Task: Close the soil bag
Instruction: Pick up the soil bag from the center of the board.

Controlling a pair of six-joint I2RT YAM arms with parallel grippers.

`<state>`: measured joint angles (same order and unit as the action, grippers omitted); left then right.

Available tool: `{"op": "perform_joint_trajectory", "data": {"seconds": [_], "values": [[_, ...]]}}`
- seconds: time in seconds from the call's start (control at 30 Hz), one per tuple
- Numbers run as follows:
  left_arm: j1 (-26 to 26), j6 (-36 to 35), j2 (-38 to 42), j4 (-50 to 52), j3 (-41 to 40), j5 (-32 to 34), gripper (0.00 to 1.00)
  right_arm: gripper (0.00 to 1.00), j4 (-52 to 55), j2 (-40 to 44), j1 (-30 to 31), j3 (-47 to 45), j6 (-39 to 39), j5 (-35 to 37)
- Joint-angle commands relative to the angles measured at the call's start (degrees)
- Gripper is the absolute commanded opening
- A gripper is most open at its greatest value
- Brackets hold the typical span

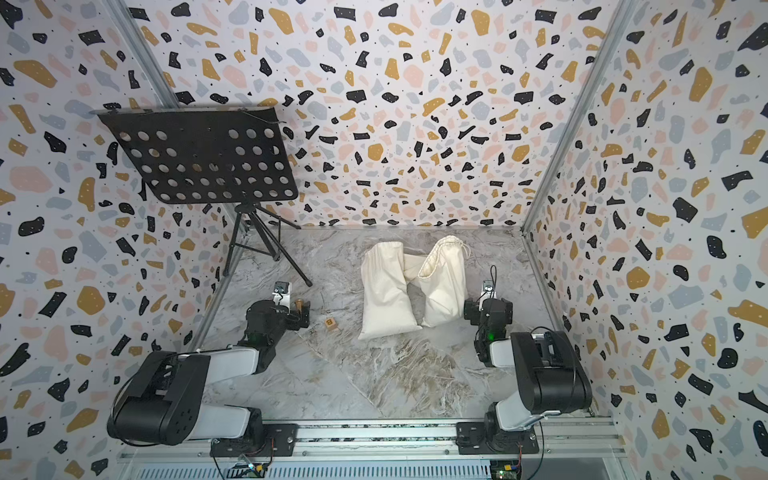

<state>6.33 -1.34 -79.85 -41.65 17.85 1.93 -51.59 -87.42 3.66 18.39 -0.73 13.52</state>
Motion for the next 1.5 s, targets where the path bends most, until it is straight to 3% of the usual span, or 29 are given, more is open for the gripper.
{"op": "perform_joint_trajectory", "data": {"seconds": [0.0,0.5,0.57,0.67,0.83,0.97,1.1,1.27,1.47], "values": [[-0.3,-0.4,0.6,-2.2,0.9,-0.7,1.00,1.00,-0.3,0.6,0.3,1.2,-0.5,-1.1],[-0.4,-0.6,1.0,-2.0,1.1,-1.4,1.00,1.00,1.2,0.7,-1.1,1.8,0.2,-4.2],[-0.3,-1.6,3.7,2.9,3.2,-3.3,1.00,1.00,2.7,1.3,-1.0,2.4,0.0,-4.1],[-0.2,1.3,9.6,19.4,8.6,-1.5,1.00,1.00,10.8,7.0,-0.9,4.0,1.0,-1.6],[0.7,6.9,20.1,27.1,10.6,-0.7,1.00,1.00,30.0,18.3,-0.4,9.5,7.0,2.8],[5.5,12.8,22.8,31.0,13.8,-1.3,1.00,1.00,43.6,26.4,1.7,14.5,10.0,6.4],[14.4,15.6,22.7,38.4,20.1,-1.3,1.00,1.00,55.3,32.6,5.1,21.5,9.4,7.5],[23.0,18.3,23.0,38.7,23.0,-4.7,1.00,1.00,66.1,38.1,10.0,29.8,8.5,1.2],[28.7,19.2,18.0,39.3,27.7,-9.7,1.00,1.00,74.4,36.6,12.4,37.0,7.6,-6.7]]}}
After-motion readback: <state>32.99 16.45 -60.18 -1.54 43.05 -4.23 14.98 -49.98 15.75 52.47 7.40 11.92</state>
